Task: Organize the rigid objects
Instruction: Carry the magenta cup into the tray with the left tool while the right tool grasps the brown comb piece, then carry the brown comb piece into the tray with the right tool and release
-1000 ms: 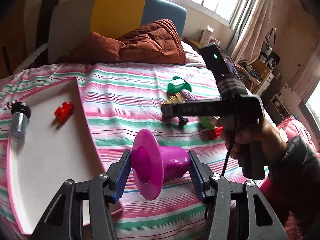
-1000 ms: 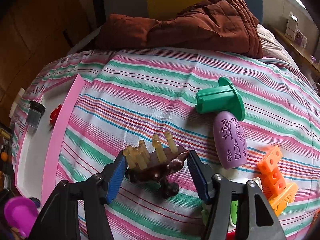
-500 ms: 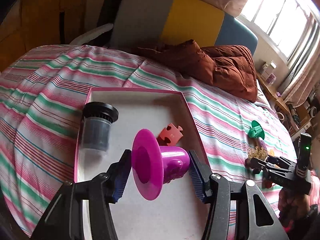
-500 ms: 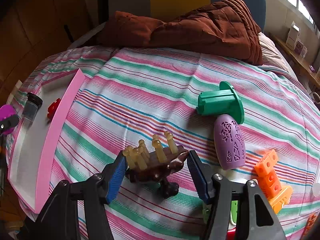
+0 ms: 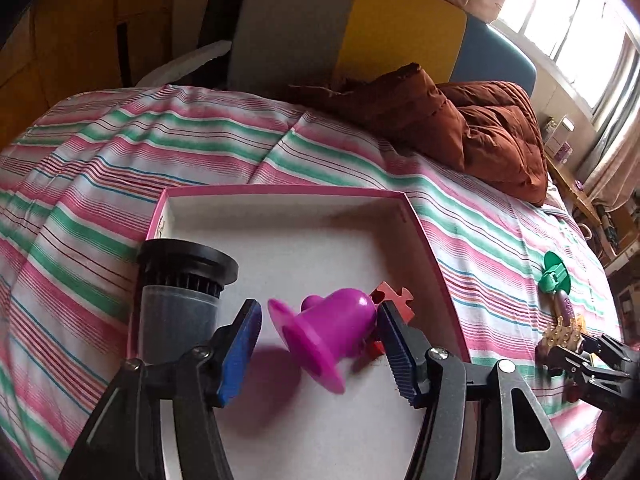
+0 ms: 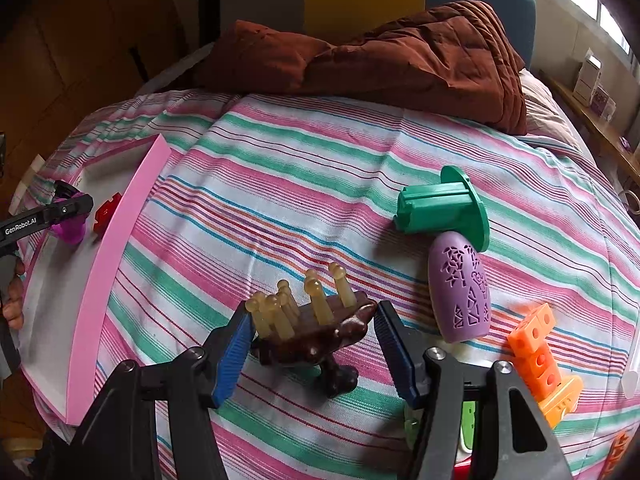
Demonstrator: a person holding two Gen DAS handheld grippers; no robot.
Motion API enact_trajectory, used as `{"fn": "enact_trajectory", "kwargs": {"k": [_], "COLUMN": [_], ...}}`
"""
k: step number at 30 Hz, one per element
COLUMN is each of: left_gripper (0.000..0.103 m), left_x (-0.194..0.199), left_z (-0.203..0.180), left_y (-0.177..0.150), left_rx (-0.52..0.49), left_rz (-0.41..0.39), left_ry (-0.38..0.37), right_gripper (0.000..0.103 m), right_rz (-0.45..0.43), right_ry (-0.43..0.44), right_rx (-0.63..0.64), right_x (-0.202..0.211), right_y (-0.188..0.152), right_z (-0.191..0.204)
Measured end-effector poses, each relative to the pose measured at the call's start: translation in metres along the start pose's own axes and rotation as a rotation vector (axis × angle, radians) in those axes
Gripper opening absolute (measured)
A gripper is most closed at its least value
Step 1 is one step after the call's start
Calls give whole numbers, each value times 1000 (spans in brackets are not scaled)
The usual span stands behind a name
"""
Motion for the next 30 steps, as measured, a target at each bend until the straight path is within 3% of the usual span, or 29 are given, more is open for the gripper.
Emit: {"fn": "enact_trajectory", "kwargs": {"k": [4,7,15,17,18,30], "left_gripper": [64,73,73,73,73,73], "left_x": [30,56,93,98,100,114], "left_z": [0,0,-17,-20,-21,-34], "left_y": [-2,-11,-55,-61,-64,-81], "left_rx": [-40,-20,-94,-102,-102,-139], "left_rz": [-62,-100,-62,-58,-55,-43], "left_ry": [45,41,65,68,70,50], "right_gripper": [62,62,61,55,44,44], "right_rz": [0,-1,-2,14,24,24], "right_ry": [-2,-7,-15,-14,-18,-71], "right_rx": [2,0,6,2,11,78], "right_x": [0,0,1,-1,-3,-8], "right_y": [0,0,-1,-3,-5,-12], "right_z": [0,0,1,2,3,5]}}
Point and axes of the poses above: each gripper's, at about its wrist camera, not at the fingertips, and x roughly against the way its jaws point, z to its left, y to its top, the point moved 9 cm from there along -x, roughly the way its jaws point, and after that the axes turned 9 degrees about -z, right-handed, at the moved point
